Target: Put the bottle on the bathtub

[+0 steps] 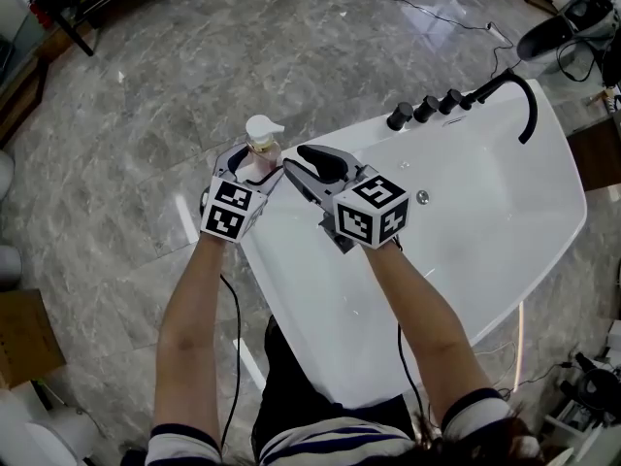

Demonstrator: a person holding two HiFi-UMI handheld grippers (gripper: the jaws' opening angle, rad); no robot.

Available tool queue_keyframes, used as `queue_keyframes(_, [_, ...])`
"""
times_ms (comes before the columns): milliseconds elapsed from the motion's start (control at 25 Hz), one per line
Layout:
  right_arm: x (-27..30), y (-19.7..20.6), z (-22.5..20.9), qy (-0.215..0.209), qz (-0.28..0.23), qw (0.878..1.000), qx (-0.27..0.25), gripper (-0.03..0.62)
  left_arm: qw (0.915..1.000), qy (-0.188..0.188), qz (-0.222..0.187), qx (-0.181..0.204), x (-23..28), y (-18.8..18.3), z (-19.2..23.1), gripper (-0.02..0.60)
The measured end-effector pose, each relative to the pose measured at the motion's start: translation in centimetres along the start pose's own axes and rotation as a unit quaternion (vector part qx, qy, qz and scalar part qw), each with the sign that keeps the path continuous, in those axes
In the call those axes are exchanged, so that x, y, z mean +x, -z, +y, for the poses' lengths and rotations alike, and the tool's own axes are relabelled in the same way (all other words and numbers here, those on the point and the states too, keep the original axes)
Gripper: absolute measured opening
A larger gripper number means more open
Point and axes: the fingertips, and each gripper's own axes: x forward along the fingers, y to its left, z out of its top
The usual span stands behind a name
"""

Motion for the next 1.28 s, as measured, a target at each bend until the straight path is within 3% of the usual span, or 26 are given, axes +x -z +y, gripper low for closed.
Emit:
queue_keyframes(360, [-2.5, 1.6, 1.1, 0.012, 0.007, 1.000, 0.019, 0.152, 0.9999, -0.008, 0.004, -0.013, -3.9, 0.6, -1.0, 0.319])
queue_keyframes(640, [-5.1, 3.1, 2.0, 0.022, 0.012, 0.999, 0.043, 0.130, 0.9961, -0.018, -0.033, -0.080, -8.2, -0.5, -2.6, 0.318])
queue_keyframes(800, [-6.6, 3.7, 2.8, 0.020, 0.014, 0.998, 0.053, 0.124, 0.9941, -0.008, -0.046, -0.098, -10.5, -0.7, -5.3, 0.318])
queue_keyframes(1040, [-8.9, 4.7, 4.2, 0.018, 0.025, 0.998, 0.052, 0.123, 0.9823, -0.008, -0.085, -0.167, -13.8, -2.0, -8.1, 0.314])
queue_keyframes(1280, [-11.3, 5.3, 5.5, 0.021, 0.025, 0.997, 0.065, 0.120, 0.9761, -0.021, -0.104, -0.190, -16.4, -3.2, -10.6, 0.213])
